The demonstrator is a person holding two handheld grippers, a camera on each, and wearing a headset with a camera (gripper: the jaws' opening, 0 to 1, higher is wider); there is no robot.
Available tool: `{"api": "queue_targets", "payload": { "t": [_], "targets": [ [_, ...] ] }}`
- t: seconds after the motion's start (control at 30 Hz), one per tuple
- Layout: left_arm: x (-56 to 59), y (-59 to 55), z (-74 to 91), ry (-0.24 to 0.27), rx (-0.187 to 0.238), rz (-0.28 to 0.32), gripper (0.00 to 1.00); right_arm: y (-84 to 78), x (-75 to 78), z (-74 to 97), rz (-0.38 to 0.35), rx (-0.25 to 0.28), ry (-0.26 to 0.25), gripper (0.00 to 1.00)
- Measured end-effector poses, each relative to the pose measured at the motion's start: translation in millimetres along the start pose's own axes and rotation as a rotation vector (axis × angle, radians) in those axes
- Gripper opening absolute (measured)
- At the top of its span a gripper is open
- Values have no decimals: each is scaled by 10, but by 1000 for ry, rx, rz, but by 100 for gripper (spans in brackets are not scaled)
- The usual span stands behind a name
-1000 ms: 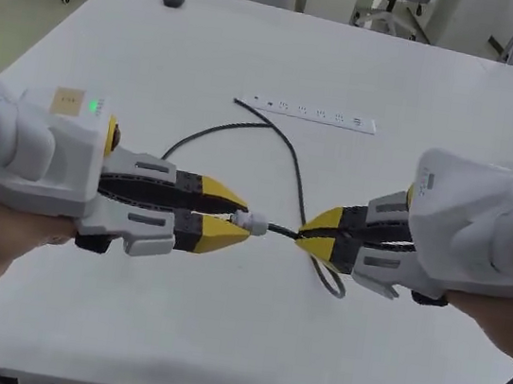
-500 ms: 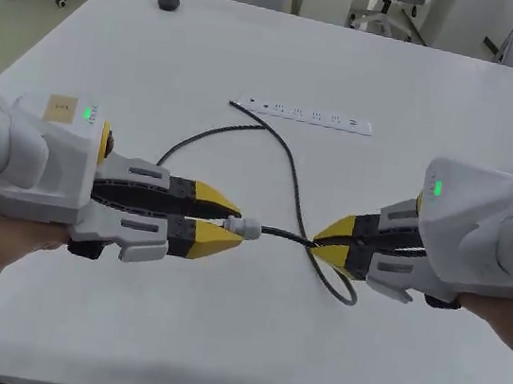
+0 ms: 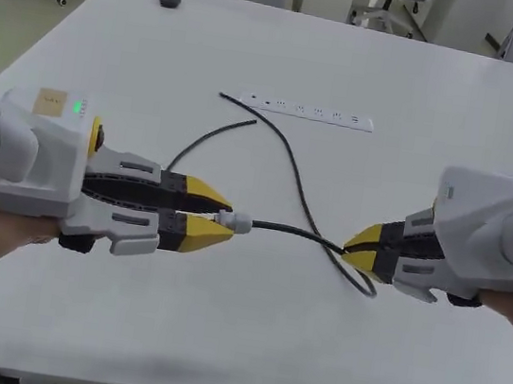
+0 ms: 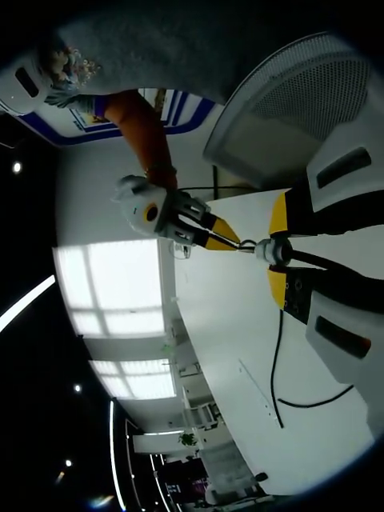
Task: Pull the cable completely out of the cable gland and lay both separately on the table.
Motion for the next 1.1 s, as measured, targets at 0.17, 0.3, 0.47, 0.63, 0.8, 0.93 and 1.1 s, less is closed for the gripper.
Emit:
{"api": "queue_targets", "payload": {
  "t": [0.17,0.3,0.47,0.63,0.8,0.93,1.1],
  "targets": [
    [5,-2,-7,-1,-6,-2,14,-64,0,-6,4,-20,-1,0],
    [1,-14,-8,-1,-9,2,14,-141,25,-23,-6,-33,2,0],
    [5,-6,-42,-7,-14,-1,14,-196,37,-37,-14,-46,3,0],
    [7,-6,-55,-10,-14,1,14,-210,25,-26,-10,-49,3,0],
    [9,-9,-68,-12,-15,3,14,-227,3,-28,-18,-52,5,0],
    [-2,-8,-84,3,-8,11,14,-213,10,-7,1,-41,-12,0],
    [-27,-17,-108,22,2,27,14,5,-9,21,-124,35,21,7]
  ]
}}
Point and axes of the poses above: the centre of the closed fingertips' face, and the gripper's own axes: z roughly backward along the fingers, x roughly to its right, y roughly out of its top, the point moved 7 cm from there along z, roughly backward along the fingers, and after that the axes turned 15 degrees about -y, right-handed, at the moved point
